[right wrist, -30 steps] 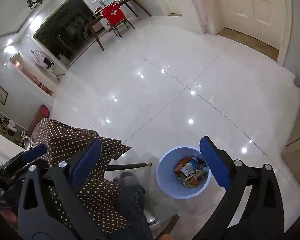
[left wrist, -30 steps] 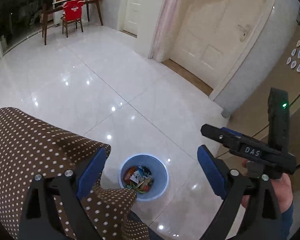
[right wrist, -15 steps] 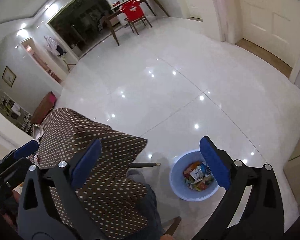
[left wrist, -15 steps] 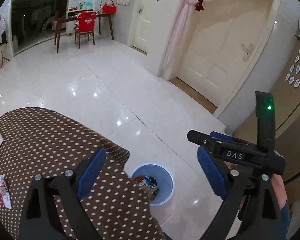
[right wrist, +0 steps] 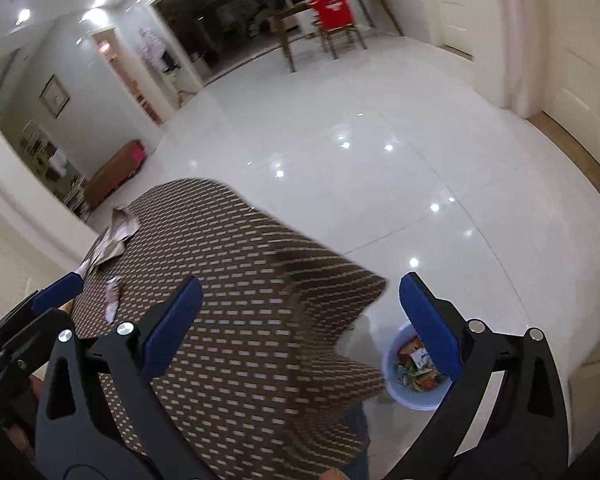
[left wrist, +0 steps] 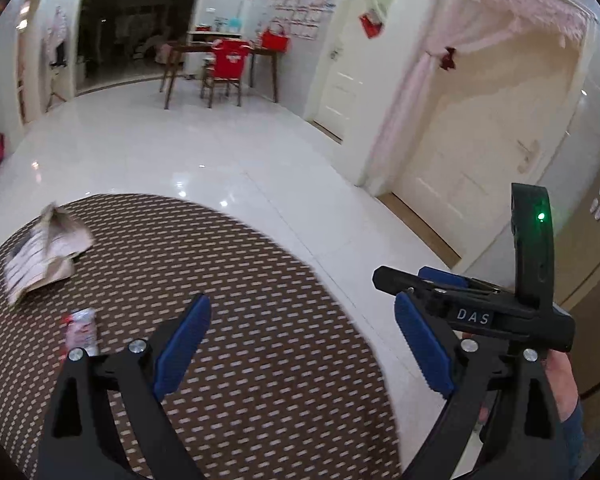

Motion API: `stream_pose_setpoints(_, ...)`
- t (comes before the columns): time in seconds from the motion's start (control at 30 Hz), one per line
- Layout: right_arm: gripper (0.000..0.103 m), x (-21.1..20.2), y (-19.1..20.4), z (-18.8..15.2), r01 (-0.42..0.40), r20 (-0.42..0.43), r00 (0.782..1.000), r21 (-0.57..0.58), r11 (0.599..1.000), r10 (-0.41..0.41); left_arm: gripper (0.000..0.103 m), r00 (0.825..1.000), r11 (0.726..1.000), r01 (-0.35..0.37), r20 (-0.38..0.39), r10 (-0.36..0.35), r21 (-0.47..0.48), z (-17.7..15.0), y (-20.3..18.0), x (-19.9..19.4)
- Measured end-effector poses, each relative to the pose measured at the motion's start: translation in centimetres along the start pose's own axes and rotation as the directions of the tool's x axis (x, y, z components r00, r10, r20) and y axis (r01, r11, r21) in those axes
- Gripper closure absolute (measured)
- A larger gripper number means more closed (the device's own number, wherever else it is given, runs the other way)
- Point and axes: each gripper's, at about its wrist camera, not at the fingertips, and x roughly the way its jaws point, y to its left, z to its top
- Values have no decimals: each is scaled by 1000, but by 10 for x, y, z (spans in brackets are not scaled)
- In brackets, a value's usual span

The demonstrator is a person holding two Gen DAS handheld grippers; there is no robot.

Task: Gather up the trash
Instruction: 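Move both open tools back over the table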

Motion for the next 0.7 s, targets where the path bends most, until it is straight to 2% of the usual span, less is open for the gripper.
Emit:
stream_pose_setpoints(0.2,6,25,60,0,-53,-45,998,-92,994,49,12,997,994,-64,34,67,-84,-11,55,-32)
stream_pose_setpoints(0.4,6,56,128,-8,-107,-108,990,-189,976,88,12,986,976,-147,57,158,-163,-26,109,-62)
stream_pose_setpoints(0.57,6,82,178,-19,-148,-167,980,-262,954,107,12,969,944,-215,63,237,-249,-46,155,-90)
stream_pose_setpoints(0.7,6,96,203,-27,-166,-197,974,-298,940,110,12,951,911,-271,59,303,-311,-59,193,-108)
